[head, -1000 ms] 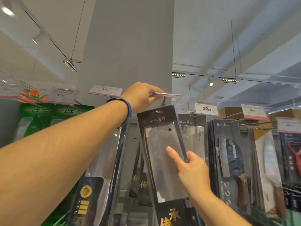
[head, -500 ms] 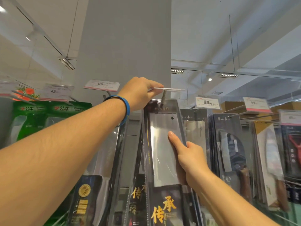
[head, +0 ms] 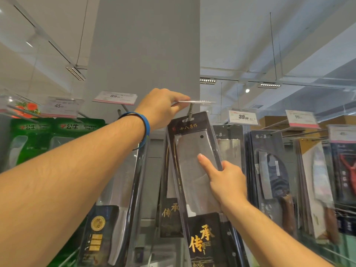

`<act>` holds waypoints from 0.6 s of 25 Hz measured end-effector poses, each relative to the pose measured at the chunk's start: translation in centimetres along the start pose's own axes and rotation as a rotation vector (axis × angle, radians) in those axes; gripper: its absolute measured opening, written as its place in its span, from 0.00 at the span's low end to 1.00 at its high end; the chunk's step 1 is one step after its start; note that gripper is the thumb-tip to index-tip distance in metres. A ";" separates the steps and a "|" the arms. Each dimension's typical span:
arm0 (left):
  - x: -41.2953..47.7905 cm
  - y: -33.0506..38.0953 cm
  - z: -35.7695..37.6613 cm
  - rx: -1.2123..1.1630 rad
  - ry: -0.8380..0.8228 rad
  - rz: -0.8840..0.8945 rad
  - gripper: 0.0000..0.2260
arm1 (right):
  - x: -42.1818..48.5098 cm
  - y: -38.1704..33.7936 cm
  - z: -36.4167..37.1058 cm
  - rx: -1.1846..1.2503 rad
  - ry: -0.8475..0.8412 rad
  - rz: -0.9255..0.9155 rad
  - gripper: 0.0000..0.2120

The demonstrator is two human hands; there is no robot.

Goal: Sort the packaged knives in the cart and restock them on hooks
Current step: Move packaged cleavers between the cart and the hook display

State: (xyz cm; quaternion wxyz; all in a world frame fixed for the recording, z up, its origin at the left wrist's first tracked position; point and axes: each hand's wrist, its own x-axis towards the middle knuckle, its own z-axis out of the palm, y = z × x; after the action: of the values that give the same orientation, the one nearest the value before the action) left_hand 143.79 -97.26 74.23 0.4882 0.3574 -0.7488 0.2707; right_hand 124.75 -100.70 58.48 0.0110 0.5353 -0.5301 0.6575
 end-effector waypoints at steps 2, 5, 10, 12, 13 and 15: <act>-0.1 0.1 0.1 0.017 0.000 -0.006 0.14 | 0.2 0.0 0.6 0.023 -0.019 0.042 0.34; -0.4 0.2 0.2 0.042 0.002 0.015 0.14 | 0.8 0.2 2.3 0.044 -0.096 0.122 0.36; -0.9 -0.1 0.6 0.090 0.008 0.076 0.17 | 1.4 -0.3 5.2 0.093 -0.136 0.233 0.51; -1.0 -0.1 0.8 0.099 0.026 0.098 0.18 | 1.9 -0.2 6.0 0.086 -0.169 0.262 0.52; -1.0 -0.1 0.9 0.100 0.034 0.106 0.18 | 2.4 0.0 6.3 0.073 -0.191 0.268 0.51; -1.1 0.0 0.9 0.106 0.046 0.118 0.18 | 3.2 0.6 6.7 0.033 -0.226 0.269 0.50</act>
State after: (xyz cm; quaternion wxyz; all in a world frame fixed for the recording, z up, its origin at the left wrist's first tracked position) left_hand 143.60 -97.67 72.87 0.4688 0.3317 -0.7418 0.3462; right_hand 127.68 -107.52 59.43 -0.1456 0.5302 -0.5840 0.5972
